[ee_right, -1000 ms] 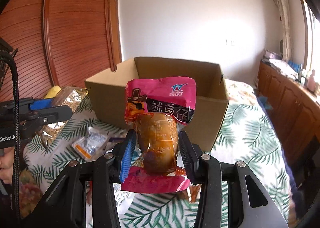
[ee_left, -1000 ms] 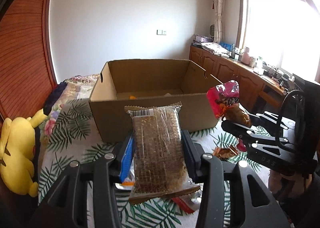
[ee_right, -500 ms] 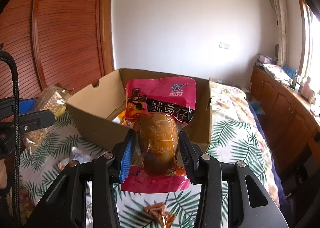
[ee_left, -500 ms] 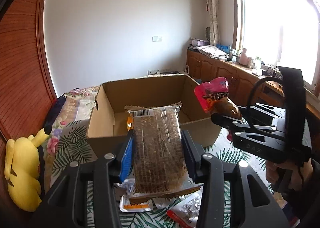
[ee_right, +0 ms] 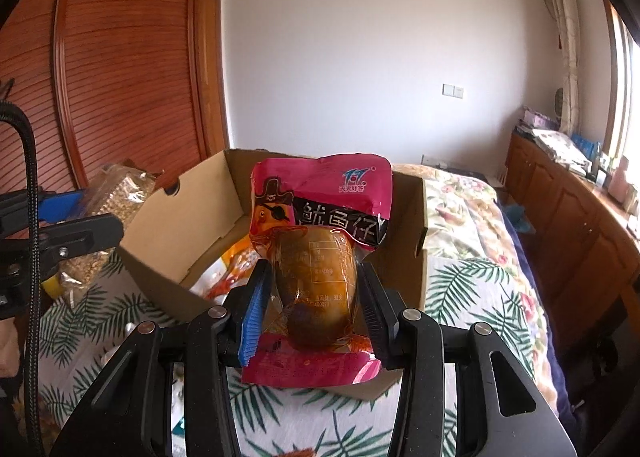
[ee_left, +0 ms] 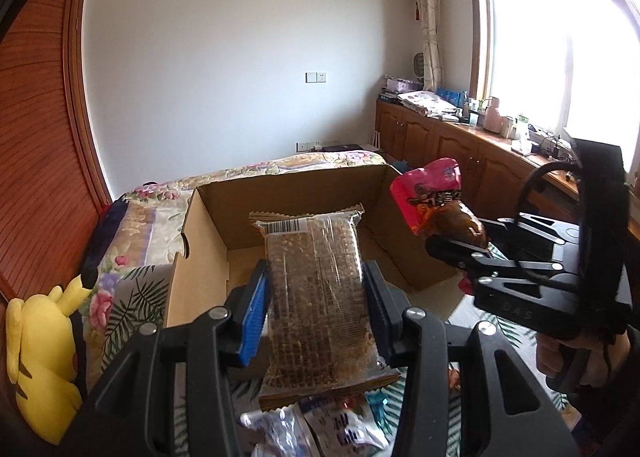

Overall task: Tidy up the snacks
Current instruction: 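Lift both held packets and carry them over the cardboard box, then open both tools to drop the packets into the box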

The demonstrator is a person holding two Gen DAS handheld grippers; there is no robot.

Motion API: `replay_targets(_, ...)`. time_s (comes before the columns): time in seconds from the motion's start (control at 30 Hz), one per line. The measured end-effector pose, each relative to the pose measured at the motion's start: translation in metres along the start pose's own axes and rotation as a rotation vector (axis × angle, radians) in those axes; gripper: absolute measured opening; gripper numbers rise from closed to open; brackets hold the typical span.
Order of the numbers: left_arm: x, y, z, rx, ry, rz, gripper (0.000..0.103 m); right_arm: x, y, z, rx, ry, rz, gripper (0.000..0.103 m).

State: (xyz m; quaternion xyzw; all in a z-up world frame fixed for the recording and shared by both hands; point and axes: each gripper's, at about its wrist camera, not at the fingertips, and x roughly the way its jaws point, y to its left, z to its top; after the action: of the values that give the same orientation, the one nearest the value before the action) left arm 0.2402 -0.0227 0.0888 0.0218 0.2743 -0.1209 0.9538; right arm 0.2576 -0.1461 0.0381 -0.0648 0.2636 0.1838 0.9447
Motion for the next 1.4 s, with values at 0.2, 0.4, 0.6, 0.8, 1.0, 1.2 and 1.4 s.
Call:
replay_targets(0.2,0.037,0.019,0.01,-0.033,0.021,-0.005,0.045,0.021,-0.016,0.009,0.015,0.004,0.019,0.044)
replay_targets(0.4,0.067,0.027,0.013,-0.044,0.038,-0.006,0.045,0.041,-0.021,0.009,0.01,0.018,0.025,0.044)
replay_targets(0.6,0.089,0.027,0.01,-0.05,0.059,-0.007,0.045,0.058,-0.02,0.003,0.001,0.042,0.019,0.045)
replay_targets(0.8,0.093,0.03,0.001,-0.081,0.061,-0.001,0.06,0.065,-0.014,-0.002,-0.012,0.057,-0.012,0.051)
replay_targets(1.0,0.083,0.026,0.0,-0.077,0.05,0.004,0.062,0.058,-0.006,-0.003,-0.017,0.046,0.002,0.053)
replay_targets(1.2,0.062,0.019,-0.002,-0.059,0.03,0.007,0.07,0.04,-0.013,-0.001,0.002,0.022,0.004,0.053)
replay_targets(1.4,0.033,0.014,-0.01,-0.051,0.006,-0.006,0.072,0.013,-0.005,-0.009,0.012,0.001,0.014,0.054)
